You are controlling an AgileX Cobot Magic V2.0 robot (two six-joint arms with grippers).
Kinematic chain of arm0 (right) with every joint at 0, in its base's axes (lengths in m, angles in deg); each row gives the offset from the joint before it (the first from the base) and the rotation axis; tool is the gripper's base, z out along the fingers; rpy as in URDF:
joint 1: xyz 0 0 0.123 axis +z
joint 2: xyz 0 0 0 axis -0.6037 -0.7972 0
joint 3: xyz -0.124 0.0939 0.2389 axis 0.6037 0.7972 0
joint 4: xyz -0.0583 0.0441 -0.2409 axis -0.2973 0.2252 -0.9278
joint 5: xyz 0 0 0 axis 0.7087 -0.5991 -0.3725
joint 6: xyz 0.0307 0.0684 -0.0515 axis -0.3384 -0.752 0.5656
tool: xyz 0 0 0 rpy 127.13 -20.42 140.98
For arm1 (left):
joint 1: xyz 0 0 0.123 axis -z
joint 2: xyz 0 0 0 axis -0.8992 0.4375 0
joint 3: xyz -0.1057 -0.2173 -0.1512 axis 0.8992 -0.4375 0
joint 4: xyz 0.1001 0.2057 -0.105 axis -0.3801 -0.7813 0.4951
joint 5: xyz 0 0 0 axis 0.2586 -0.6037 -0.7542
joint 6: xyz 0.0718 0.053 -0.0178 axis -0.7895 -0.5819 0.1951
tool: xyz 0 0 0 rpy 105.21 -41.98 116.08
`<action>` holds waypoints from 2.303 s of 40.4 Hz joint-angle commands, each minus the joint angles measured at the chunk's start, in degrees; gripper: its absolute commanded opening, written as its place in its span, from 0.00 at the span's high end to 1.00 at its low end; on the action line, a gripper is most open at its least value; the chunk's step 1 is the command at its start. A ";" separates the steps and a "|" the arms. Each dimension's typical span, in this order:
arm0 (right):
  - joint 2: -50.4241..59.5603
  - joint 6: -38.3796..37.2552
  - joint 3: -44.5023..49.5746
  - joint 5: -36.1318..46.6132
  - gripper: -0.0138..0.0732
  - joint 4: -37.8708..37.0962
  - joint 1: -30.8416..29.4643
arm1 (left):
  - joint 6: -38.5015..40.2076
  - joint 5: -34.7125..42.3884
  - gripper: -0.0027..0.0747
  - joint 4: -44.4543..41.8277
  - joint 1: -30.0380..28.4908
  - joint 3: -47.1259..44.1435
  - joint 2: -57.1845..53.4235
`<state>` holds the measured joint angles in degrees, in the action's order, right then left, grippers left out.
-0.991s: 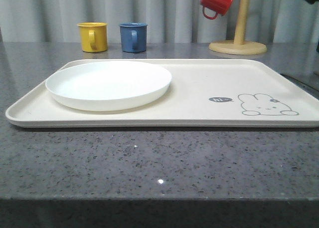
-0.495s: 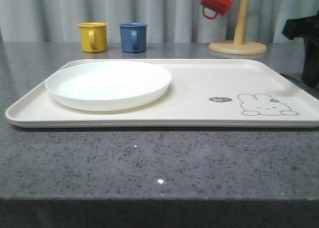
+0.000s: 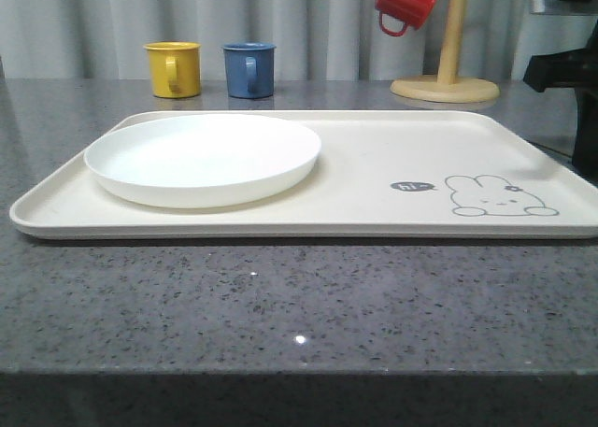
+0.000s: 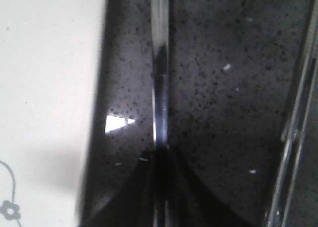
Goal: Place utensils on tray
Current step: 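Grasp the fork with the right gripper and carry it over the tray, then lower the fork onto the tray beside the plate and release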
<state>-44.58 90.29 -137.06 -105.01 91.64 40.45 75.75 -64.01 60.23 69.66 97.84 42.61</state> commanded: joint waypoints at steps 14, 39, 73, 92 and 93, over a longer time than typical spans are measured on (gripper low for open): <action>7.61 -5.73 -11.53 -8.23 0.97 -0.45 1.78 | 0.41 4.90 0.99 0.58 -0.06 1.37 0.72; -1.90 -23.50 -16.36 -1.72 0.97 -0.92 22.15 | 0.41 4.90 0.99 0.58 -0.06 1.37 0.72; -6.96 -31.10 -16.36 0.33 0.72 1.60 22.15 | 0.41 4.90 0.99 0.58 -0.06 1.37 0.72; -3.94 -30.81 -18.90 -2.97 0.46 1.70 19.92 | 0.41 4.90 0.99 0.58 -0.06 1.37 0.72; -3.34 -30.37 -19.25 -3.52 0.46 1.39 19.26 | 0.41 4.90 0.99 0.58 -0.06 1.37 0.72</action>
<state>-52.81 59.06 -153.38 -108.62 93.57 61.59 75.75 -64.01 60.23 69.66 97.84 42.61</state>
